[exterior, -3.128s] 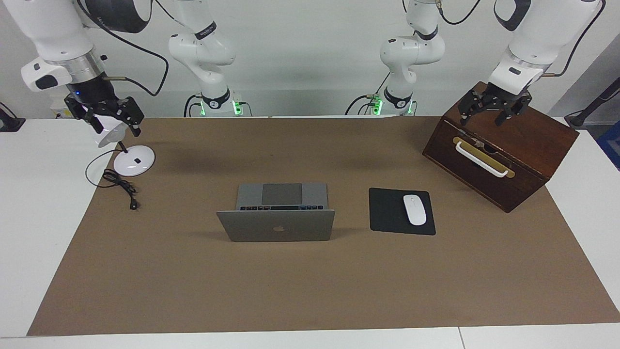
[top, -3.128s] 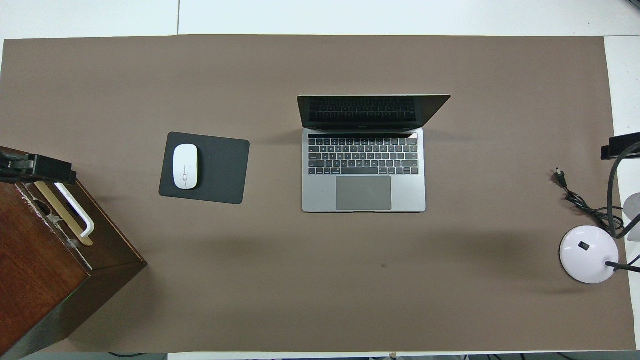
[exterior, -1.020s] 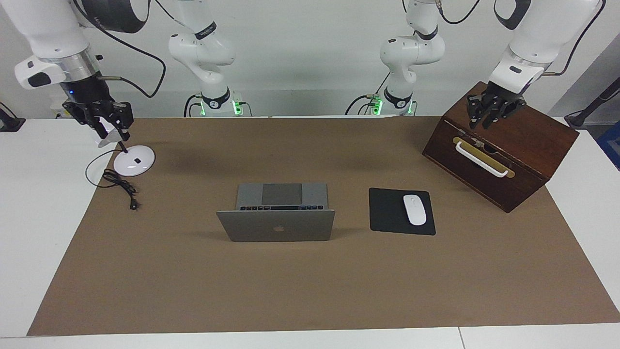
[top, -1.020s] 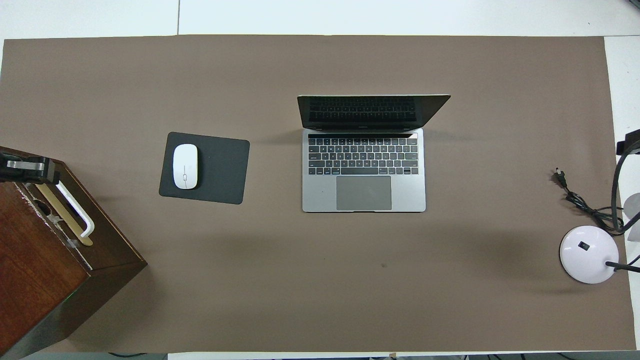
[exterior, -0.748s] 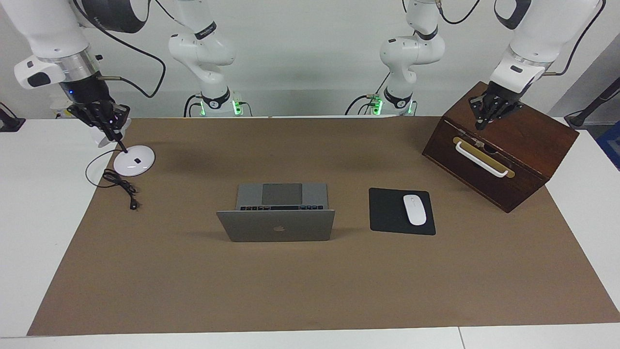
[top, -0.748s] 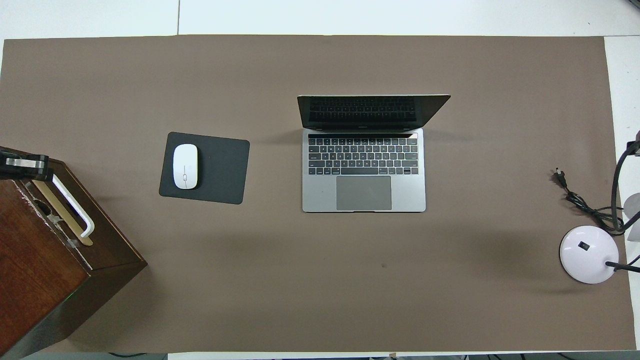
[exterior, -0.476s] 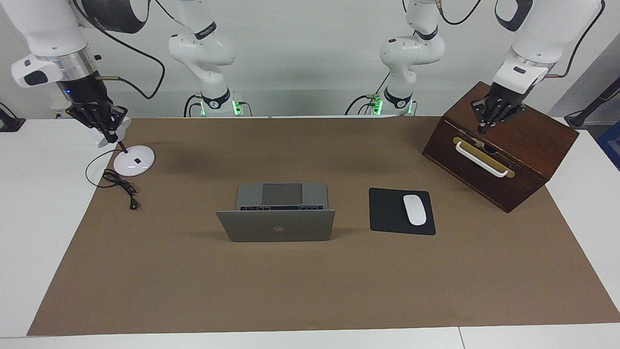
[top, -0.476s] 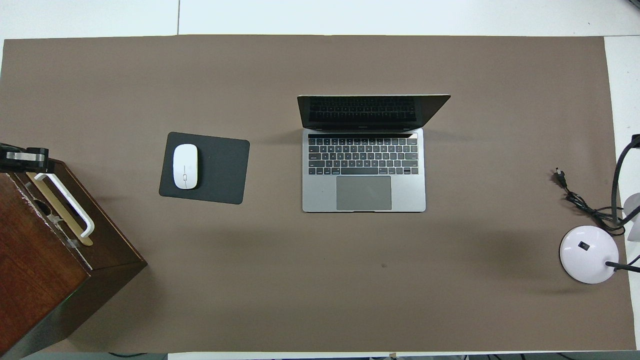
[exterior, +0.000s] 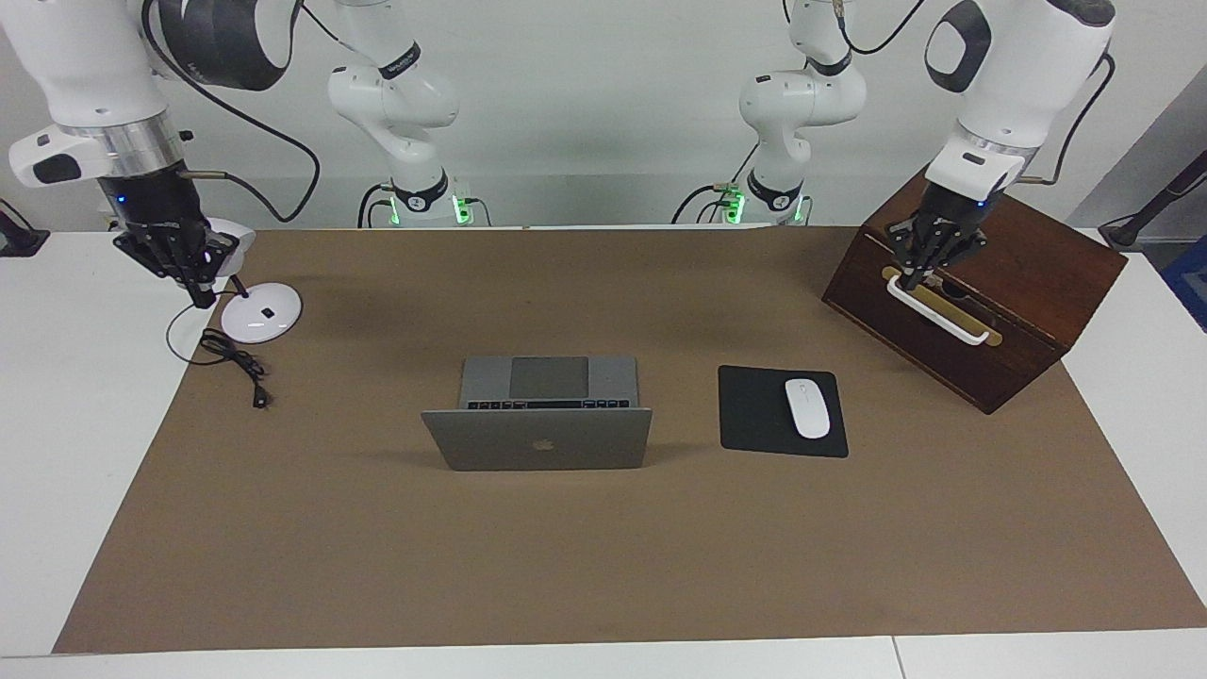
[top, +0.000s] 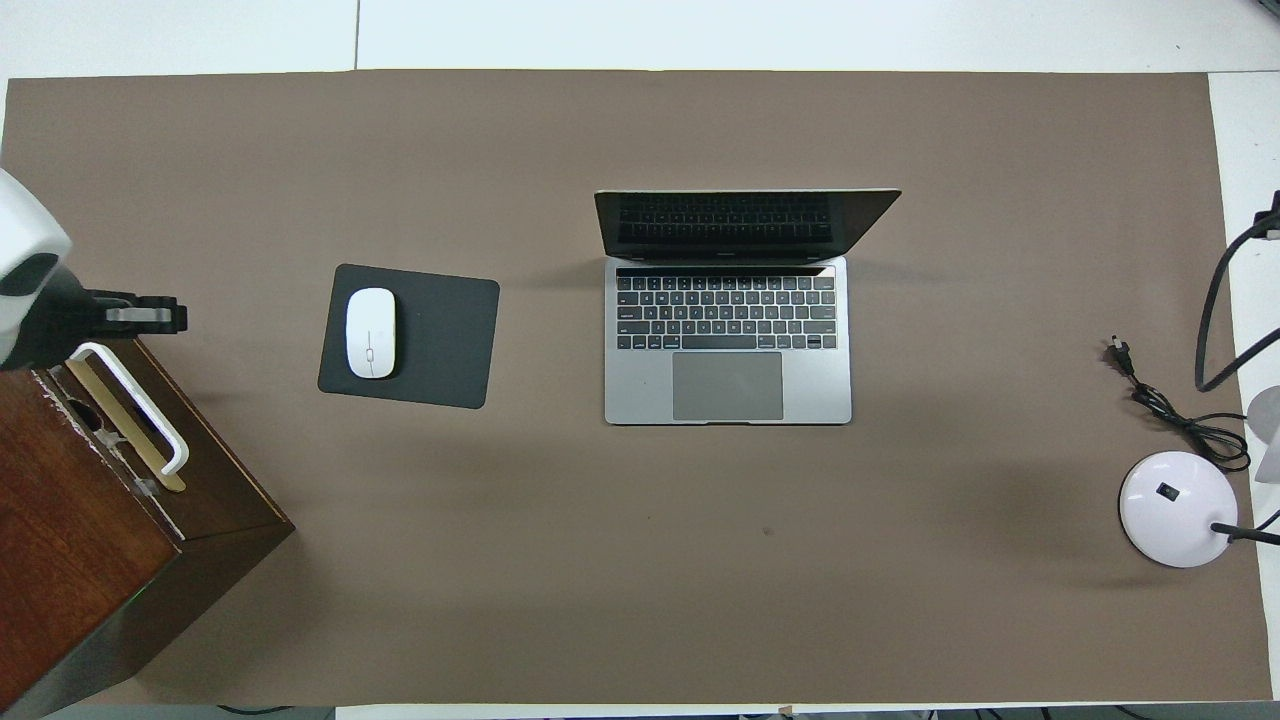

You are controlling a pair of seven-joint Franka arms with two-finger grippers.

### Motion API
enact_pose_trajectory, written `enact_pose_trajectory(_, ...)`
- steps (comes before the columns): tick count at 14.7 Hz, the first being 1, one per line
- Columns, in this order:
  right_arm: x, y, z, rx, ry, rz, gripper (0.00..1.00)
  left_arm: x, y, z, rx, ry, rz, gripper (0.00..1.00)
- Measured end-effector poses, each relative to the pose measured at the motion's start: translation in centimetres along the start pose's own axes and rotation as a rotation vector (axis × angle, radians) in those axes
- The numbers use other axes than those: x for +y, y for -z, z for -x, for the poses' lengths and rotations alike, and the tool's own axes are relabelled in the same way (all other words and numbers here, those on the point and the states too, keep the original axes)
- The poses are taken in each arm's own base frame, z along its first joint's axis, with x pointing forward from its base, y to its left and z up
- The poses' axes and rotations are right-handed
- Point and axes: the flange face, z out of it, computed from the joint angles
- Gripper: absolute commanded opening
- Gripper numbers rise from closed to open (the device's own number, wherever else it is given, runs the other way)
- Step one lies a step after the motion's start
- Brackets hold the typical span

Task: Close laptop with both arms
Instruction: 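Move the left gripper toward the laptop while the right gripper reaches forward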

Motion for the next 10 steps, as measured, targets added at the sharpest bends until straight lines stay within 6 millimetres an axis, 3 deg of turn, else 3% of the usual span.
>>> enact_pose_trajectory(3,-1.6,-1.6,-2.2,0.048,0.026,-0.009,0.0,3.3,-2.5,2.3,0.087,-0.027,0.047,0.0)
enact_pose_trajectory(6,-6.6,-2.8,-3.1,0.079,0.038,-0.038,0.0,6.6,-4.7,4.4,0.162,-0.079,0.067,0.0)
enact_pose_trajectory(10,-13.8,-3.1,-2.7,0.094,-0.053,-0.082,0.0,11.4,-7.3,6.4,0.265,-0.141,0.096,0.0)
